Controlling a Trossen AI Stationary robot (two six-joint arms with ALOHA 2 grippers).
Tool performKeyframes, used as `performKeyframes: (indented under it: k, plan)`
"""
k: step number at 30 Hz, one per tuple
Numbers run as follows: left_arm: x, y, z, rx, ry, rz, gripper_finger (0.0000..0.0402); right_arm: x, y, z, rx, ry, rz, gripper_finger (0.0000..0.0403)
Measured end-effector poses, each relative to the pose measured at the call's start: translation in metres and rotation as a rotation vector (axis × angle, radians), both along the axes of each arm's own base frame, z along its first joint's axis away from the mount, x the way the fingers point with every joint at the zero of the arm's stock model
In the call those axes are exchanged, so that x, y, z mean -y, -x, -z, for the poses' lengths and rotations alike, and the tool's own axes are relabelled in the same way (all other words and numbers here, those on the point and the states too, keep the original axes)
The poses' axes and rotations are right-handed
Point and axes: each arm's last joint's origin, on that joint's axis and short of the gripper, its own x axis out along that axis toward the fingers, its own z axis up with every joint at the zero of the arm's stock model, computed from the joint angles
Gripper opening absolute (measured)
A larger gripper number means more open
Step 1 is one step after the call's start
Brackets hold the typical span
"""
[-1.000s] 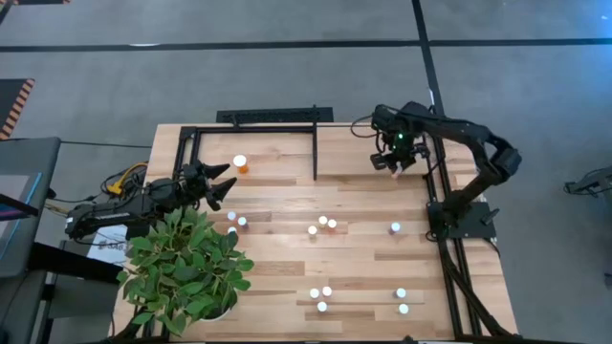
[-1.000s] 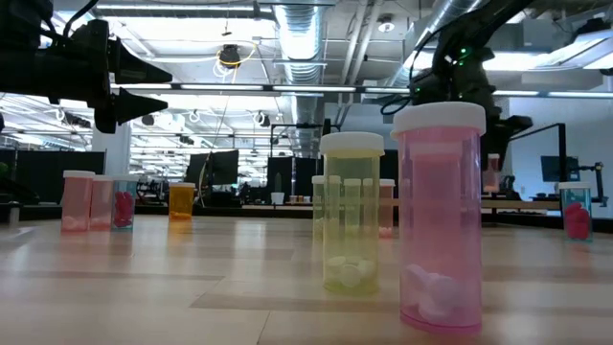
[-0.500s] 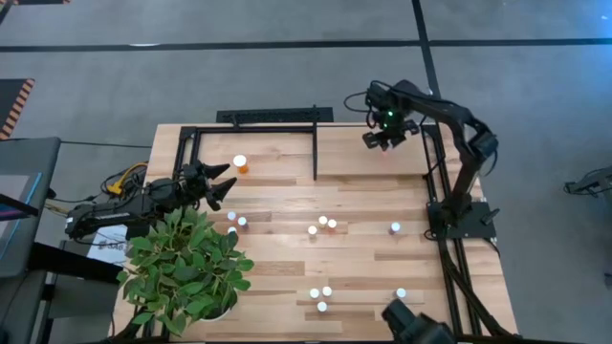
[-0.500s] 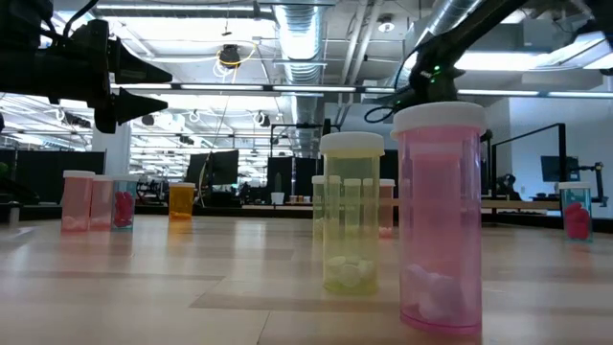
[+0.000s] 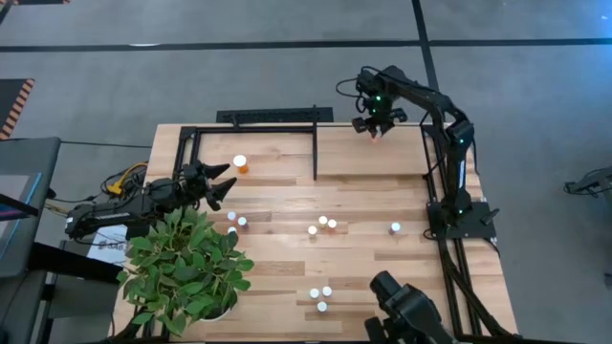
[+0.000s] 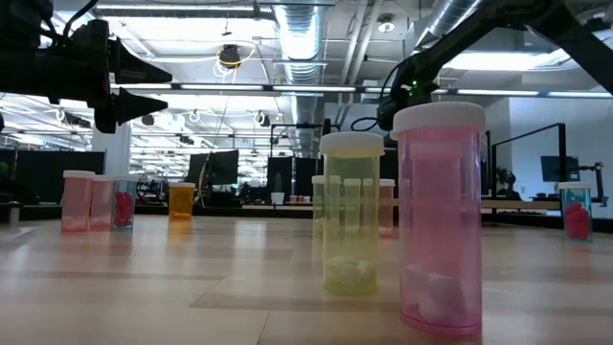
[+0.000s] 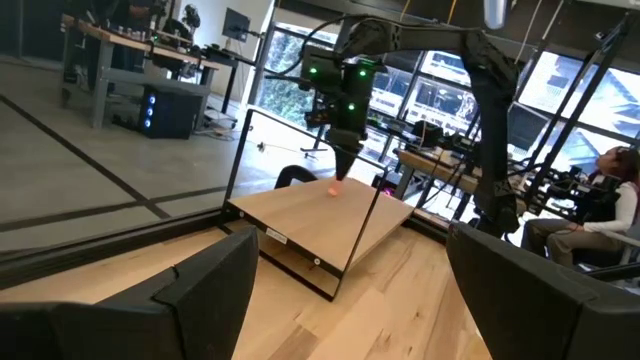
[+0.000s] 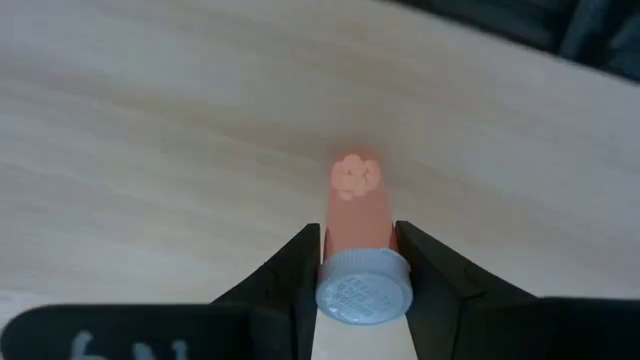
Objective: Pick and place medicine bottles onto shelf by color
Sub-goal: Put the pink pill bottle on the shelf
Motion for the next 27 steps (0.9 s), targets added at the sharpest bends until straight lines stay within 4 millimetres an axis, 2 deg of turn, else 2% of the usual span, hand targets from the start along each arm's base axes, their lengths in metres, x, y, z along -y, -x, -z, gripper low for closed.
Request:
performKeyframes:
  k: [11, 27]
  plan:
    - [0.000, 0.000, 0.000, 0.000, 0.000, 0.000, 0.0312, 0.016, -0.002, 0.008, 0.013, 0.006, 0.023, 0.0136]
    - [0.000, 0.000, 0.000, 0.001, 0.000, 0.000, 0.0312, 0.022, 0.000, 0.008, 0.032, 0.039, 0.046, 0.0143]
